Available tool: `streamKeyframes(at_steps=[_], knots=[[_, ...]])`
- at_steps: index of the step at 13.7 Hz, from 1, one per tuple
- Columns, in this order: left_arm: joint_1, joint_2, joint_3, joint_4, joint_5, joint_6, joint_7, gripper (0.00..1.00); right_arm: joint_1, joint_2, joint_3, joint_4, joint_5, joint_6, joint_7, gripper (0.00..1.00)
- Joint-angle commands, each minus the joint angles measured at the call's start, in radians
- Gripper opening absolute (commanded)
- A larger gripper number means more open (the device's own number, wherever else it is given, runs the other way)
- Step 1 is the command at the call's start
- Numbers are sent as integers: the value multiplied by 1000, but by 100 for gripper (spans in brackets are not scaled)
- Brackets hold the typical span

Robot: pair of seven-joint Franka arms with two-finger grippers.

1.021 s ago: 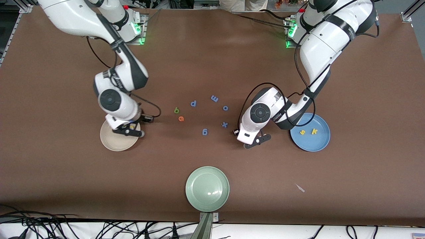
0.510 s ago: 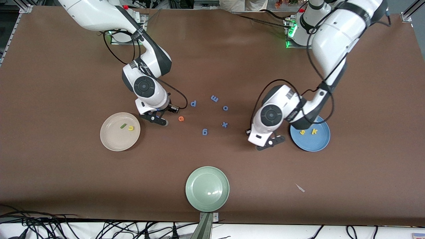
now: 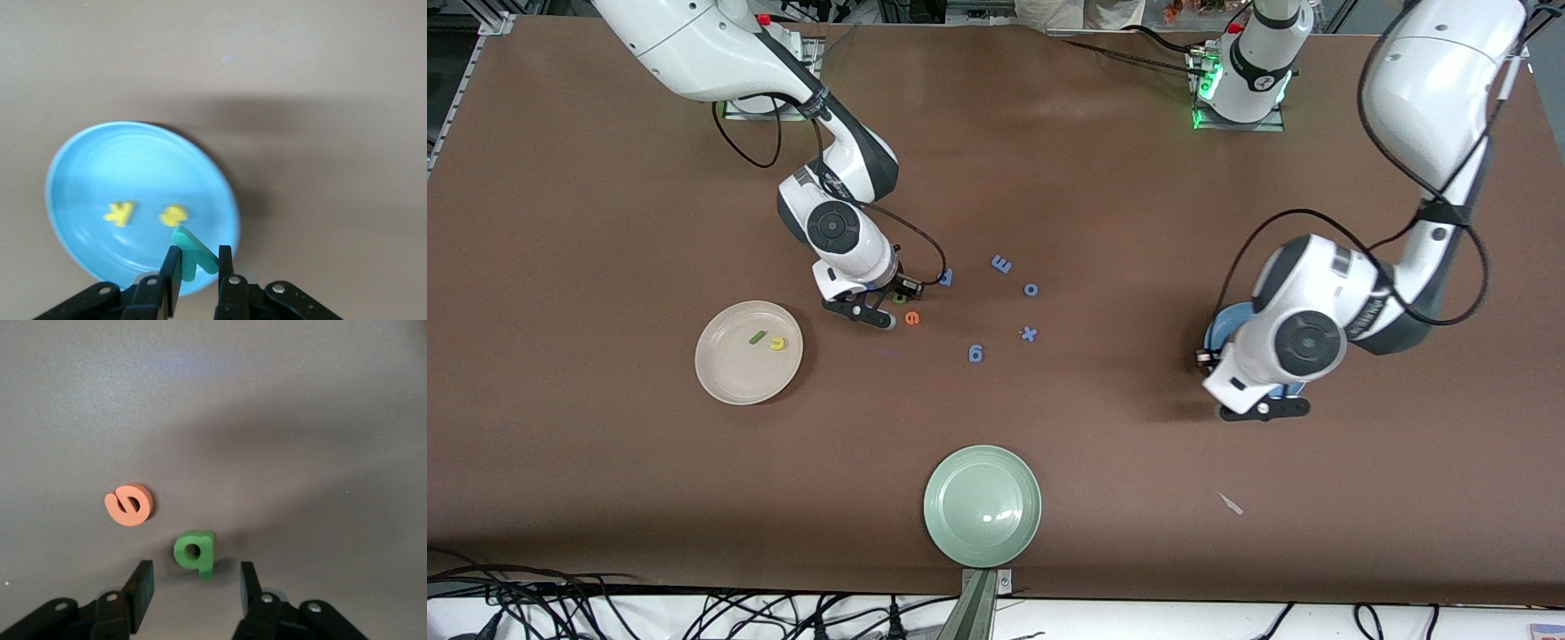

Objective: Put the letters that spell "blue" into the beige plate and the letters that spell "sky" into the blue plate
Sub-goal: 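Drop the teal y on the blue plate while the right gripper grasps the green p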

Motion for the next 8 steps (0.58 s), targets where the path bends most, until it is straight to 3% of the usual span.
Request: streamKeyframes(at_steps=[1, 3, 4, 7, 8], knots=[[78, -31, -12, -124, -4, 6, 108, 7, 0, 10, 8, -18, -51, 27, 19, 61], [130, -64, -33, -228, -2, 56, 128, 11, 0, 10, 6, -32, -77, 44, 19, 61], [168, -83, -47, -292, -2, 100, 142, 18, 0, 10, 5, -32, -81, 44, 17, 60], [183, -94, -70, -305, -7, 109, 138, 100, 0, 10, 5, -30, -82, 44, 17, 52], [181, -112, -73, -295, -8, 104, 141, 100, 0, 10, 3, -32, -82, 44, 17, 47]])
